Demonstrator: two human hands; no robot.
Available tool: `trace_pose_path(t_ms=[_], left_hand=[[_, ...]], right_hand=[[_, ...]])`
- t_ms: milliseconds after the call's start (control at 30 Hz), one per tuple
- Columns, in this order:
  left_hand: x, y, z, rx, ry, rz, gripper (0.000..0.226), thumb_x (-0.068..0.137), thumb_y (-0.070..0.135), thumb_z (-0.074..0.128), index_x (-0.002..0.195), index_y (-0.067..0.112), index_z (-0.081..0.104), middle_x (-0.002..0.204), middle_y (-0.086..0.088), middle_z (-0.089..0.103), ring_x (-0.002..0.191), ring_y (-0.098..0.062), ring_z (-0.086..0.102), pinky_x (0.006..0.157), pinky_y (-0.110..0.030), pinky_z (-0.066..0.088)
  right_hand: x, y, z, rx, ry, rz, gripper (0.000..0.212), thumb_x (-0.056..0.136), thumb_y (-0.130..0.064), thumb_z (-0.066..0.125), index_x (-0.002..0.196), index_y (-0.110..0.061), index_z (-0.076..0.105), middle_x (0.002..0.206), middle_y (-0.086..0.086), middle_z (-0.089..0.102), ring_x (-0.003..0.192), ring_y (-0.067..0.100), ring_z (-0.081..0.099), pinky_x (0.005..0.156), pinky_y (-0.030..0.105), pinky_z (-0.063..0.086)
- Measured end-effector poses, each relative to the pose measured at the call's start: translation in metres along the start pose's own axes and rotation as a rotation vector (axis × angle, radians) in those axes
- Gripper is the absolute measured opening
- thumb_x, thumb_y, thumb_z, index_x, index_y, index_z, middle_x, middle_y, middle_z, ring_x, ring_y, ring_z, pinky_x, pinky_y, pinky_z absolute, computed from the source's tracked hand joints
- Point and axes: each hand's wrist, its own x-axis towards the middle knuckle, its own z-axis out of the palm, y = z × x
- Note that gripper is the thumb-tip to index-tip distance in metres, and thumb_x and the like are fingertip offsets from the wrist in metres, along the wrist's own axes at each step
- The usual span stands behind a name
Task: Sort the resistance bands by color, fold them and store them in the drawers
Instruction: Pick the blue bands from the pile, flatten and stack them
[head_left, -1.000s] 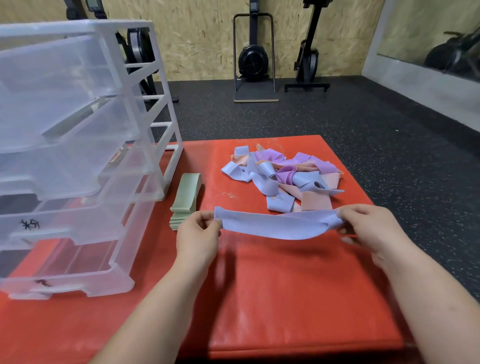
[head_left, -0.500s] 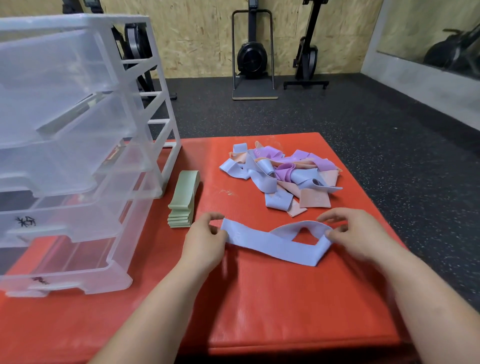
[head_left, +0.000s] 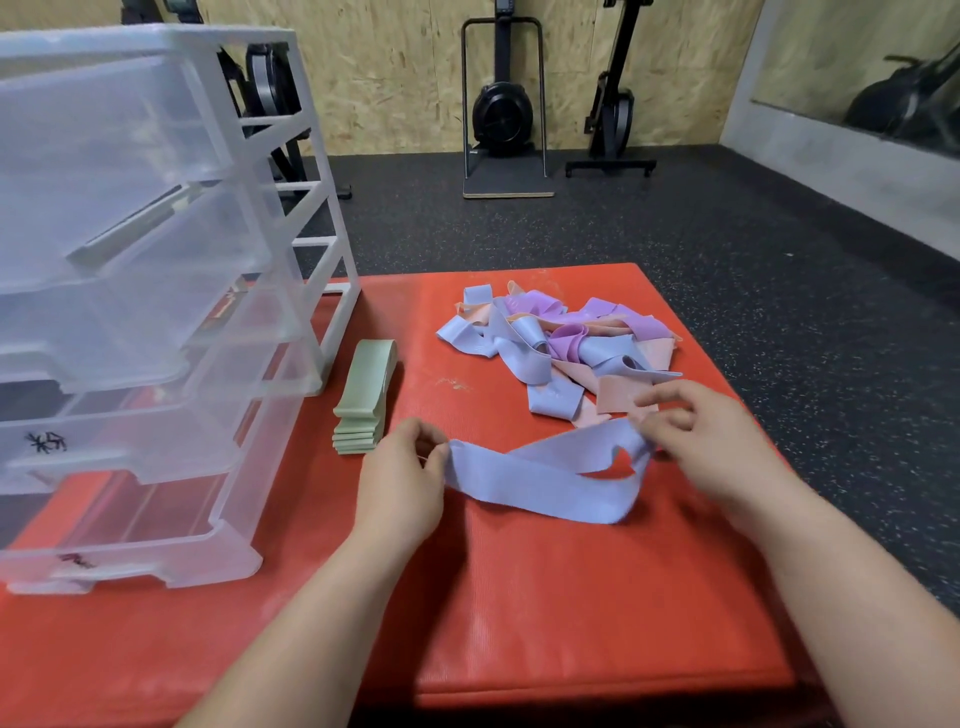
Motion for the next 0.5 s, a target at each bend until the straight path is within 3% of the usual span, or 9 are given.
trace_pose_path(t_ms=[67, 167, 267, 333, 433, 500], left_hand=[[0.0, 0.0, -0.003, -0.022, 0.078, 0.004, 0.018, 0.097, 0.013, 0.066, 0.088, 0.03, 0.063, 0.081, 0.014, 0.071, 0.078, 0.001, 0.064, 0.065, -0.01, 0.041], [0.0, 0.003, -0.007, -0.038, 0.168, 0.024, 0.018, 0.098, 0.014, 0.066, 0.091, 0.03, 0.063, 0.083, 0.016, 0.07, 0.082, 0.003, 0.063, 0.067, -0.008, 0.04], [-0.002, 0.007, -0.006, -0.069, 0.185, 0.046, 0.016, 0.099, 0.013, 0.065, 0.094, 0.029, 0.064, 0.084, 0.015, 0.07, 0.084, 0.004, 0.063, 0.068, -0.006, 0.041], [-0.001, 0.008, -0.005, -0.086, 0.179, 0.057, 0.016, 0.099, 0.012, 0.065, 0.095, 0.028, 0.064, 0.085, 0.015, 0.07, 0.085, 0.005, 0.064, 0.069, -0.006, 0.042], [0.001, 0.007, -0.004, -0.123, 0.169, 0.022, 0.015, 0.1, 0.015, 0.064, 0.095, 0.029, 0.065, 0.086, 0.014, 0.071, 0.083, 0.002, 0.065, 0.069, -0.011, 0.044], [0.004, 0.004, -0.004, -0.15, 0.172, -0.026, 0.013, 0.1, 0.018, 0.063, 0.095, 0.029, 0.066, 0.087, 0.013, 0.072, 0.082, -0.003, 0.067, 0.074, -0.025, 0.05]], right_hand=[[0.003, -0.003, -0.007, 0.259, 0.034, 0.128, 0.011, 0.097, -0.008, 0.065, 0.103, -0.015, 0.073, 0.082, 0.012, 0.075, 0.067, 0.016, 0.063, 0.068, 0.033, 0.051], [0.005, 0.001, -0.015, 0.396, 0.024, 0.255, 0.006, 0.096, -0.014, 0.069, 0.102, -0.013, 0.072, 0.066, 0.001, 0.059, 0.058, 0.013, 0.048, 0.056, 0.028, 0.04], [0.0, 0.008, -0.016, 0.317, -0.154, 0.259, 0.021, 0.088, -0.024, 0.081, 0.107, -0.017, 0.073, 0.073, -0.004, 0.064, 0.065, 0.01, 0.056, 0.066, 0.031, 0.047], [-0.001, 0.014, -0.014, 0.198, -0.168, 0.228, 0.021, 0.086, -0.019, 0.083, 0.105, -0.016, 0.074, 0.077, -0.004, 0.066, 0.071, 0.01, 0.062, 0.072, 0.035, 0.053], [0.001, 0.018, -0.012, 0.028, -0.058, 0.246, 0.019, 0.098, -0.022, 0.071, 0.094, -0.004, 0.07, 0.076, 0.004, 0.057, 0.066, 0.014, 0.057, 0.063, 0.032, 0.06], [0.001, 0.015, -0.014, 0.031, -0.014, 0.319, 0.03, 0.101, -0.036, 0.065, 0.083, -0.012, 0.068, 0.072, 0.006, 0.053, 0.059, 0.015, 0.054, 0.052, 0.028, 0.055]])
